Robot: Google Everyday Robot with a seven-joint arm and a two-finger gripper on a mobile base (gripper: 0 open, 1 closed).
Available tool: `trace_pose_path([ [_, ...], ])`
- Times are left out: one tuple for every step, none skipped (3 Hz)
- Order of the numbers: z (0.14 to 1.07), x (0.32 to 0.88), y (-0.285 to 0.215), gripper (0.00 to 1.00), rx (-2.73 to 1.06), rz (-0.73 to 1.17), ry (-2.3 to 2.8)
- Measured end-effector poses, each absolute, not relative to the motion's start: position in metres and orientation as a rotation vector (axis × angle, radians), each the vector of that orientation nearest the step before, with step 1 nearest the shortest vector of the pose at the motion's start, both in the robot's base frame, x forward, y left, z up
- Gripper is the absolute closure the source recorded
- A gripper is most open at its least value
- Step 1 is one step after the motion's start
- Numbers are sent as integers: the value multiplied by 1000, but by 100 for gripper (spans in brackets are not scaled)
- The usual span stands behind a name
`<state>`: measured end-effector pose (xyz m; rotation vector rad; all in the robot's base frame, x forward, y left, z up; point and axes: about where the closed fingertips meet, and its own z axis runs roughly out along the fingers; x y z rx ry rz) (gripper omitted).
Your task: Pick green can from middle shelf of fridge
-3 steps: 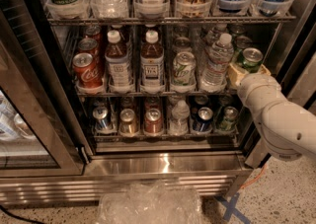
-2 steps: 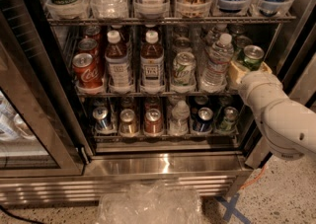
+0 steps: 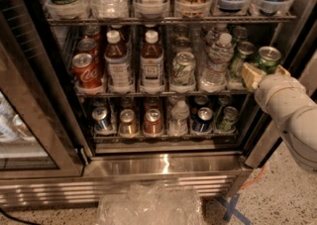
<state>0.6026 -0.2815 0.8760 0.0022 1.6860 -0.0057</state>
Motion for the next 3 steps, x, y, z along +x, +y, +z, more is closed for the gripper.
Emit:
trace_pose_path([
  [896, 568, -288, 100, -37, 76, 1685],
  [910, 546, -268, 100, -121, 203, 1667],
  [910, 531, -246, 100, -196, 354, 1682],
])
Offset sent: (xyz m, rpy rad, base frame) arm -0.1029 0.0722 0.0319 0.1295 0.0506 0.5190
